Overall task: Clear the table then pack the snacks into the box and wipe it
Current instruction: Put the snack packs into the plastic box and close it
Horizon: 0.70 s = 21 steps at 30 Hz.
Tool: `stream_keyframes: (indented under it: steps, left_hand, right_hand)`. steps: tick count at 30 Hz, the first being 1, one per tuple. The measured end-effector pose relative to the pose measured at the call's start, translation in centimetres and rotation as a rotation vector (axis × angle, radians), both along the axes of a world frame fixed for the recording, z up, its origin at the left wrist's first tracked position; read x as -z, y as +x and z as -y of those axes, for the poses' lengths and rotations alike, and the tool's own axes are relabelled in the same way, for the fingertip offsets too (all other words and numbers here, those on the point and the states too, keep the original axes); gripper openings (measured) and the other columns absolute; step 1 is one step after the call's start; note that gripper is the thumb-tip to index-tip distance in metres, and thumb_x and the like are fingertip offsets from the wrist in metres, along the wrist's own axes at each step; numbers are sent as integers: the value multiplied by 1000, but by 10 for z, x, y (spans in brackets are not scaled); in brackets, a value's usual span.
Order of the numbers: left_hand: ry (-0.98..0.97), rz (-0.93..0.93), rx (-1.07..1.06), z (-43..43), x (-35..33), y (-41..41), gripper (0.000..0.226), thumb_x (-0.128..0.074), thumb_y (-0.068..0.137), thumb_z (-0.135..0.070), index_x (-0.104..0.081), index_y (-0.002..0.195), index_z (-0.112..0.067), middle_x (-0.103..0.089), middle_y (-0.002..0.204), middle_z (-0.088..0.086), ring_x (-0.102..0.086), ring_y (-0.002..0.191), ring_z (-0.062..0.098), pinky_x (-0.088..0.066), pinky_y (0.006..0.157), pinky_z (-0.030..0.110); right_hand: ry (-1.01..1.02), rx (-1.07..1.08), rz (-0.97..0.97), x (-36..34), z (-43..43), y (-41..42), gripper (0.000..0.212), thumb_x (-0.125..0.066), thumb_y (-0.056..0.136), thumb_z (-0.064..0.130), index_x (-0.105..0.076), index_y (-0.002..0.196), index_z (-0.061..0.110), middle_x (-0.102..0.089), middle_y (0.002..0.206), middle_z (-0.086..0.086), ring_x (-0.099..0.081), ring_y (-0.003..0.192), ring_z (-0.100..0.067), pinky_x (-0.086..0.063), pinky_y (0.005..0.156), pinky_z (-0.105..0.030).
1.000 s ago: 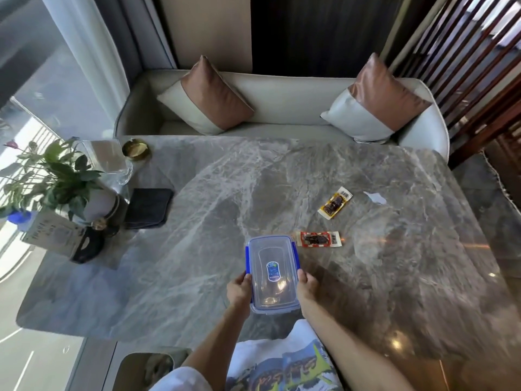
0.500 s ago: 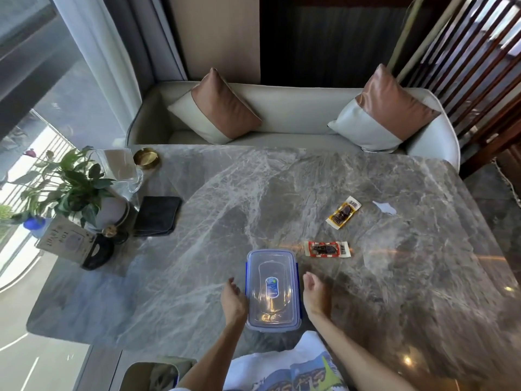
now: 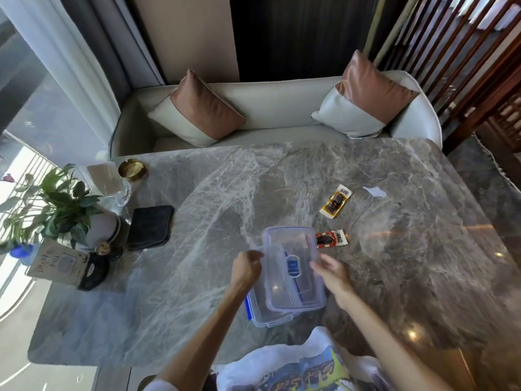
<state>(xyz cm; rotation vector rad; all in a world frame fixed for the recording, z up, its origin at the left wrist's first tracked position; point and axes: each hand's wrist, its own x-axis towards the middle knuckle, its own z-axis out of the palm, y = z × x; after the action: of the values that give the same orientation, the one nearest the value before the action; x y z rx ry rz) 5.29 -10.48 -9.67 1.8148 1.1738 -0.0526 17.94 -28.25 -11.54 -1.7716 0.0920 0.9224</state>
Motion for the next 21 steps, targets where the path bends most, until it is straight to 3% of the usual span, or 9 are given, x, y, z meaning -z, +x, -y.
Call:
stream_keyframes:
  steps: [2, 4, 7, 10, 13, 15, 17, 19, 21]
  left_hand:
    - [145, -66, 171, -19, 1, 19, 49, -46, 84, 2, -62, 128, -12, -62, 132, 12, -56, 124, 29, -44, 103, 35]
    - [197, -242, 410, -34, 8, 35, 56, -51, 93, -12, -38, 147, -19, -42, 149, 11, -38, 138, 33, -36, 111, 44]
    - [138, -393, 609, -52, 32, 37, 54, -54, 95, -19, -38, 146, -12, -44, 147, 18, -45, 134, 32, -39, 109, 40]
    - [213, -360, 414, -54, 47, 13, 30, -47, 92, -13, -60, 119, -9, -61, 125, 22, -60, 114, 37, -50, 92, 42]
    - [175, -311, 121, -49, 54, -33, 40, -44, 90, -7, -58, 127, -12, -61, 127, 22, -58, 117, 38, -47, 95, 43]
    - [133, -273, -72, -44, 60, -66, 45, -45, 87, -2, -57, 130, -8, -63, 125, 25, -60, 115, 41, -48, 95, 44]
    - [101, -242, -216, -37, 62, -94, 42, -46, 85, 2, -61, 124, -3, -68, 110, 30, -64, 101, 45, -51, 84, 45]
    - [75, -213, -317, -29, 60, -113, 39, -46, 84, 4, -64, 119, 0, -70, 98, 30, -67, 88, 45, -52, 75, 44]
    - [58, -191, -392, -22, 58, -127, 38, -45, 84, 5, -65, 116, 1, -71, 93, 27, -67, 79, 40, -49, 67, 39]
  right_hand:
    - [-24, 98, -4, -3, 38, 17, 32, -63, 89, 1, -59, 121, 5, -65, 83, -1, -60, 67, -8, -47, 57, -14]
    - [-55, 228, -10, 0, 80, 25, 36, -60, 90, -3, -55, 125, -3, -60, 80, -4, -59, 57, -2, -47, 50, -11]
    - [-110, 323, -42, -1, 133, 16, 27, -59, 91, 0, -59, 118, 5, -59, 81, -5, -58, 61, -7, -46, 53, -17]
    - [-123, 379, -60, -1, 156, 4, 14, -58, 93, 2, -62, 93, 15, -59, 76, -3, -58, 52, 0, -46, 48, -13]
    - [-145, 363, -65, 14, 144, -2, 29, -58, 92, 0, -58, 121, 3, -62, 90, -11, -55, 69, -14, -45, 63, -25]
    - [-150, 309, -74, 22, 117, -5, 40, -59, 91, -2, -52, 130, -3, -60, 86, -9, -53, 70, -15, -44, 65, -27]
    - [-128, 231, -83, 27, 84, -5, 42, -58, 91, -3, -50, 132, -5, -62, 87, -12, -55, 72, -20, -48, 69, -32]
    - [-108, 142, -94, 31, 52, -4, 44, -56, 92, -3, -48, 135, -5, -65, 108, -24, -60, 89, -29, -50, 85, -44]
    - [-112, 60, -96, 38, 26, -2, 46, -56, 92, -3, -46, 138, -4, -62, 116, -26, -62, 90, -33, -50, 85, -42]
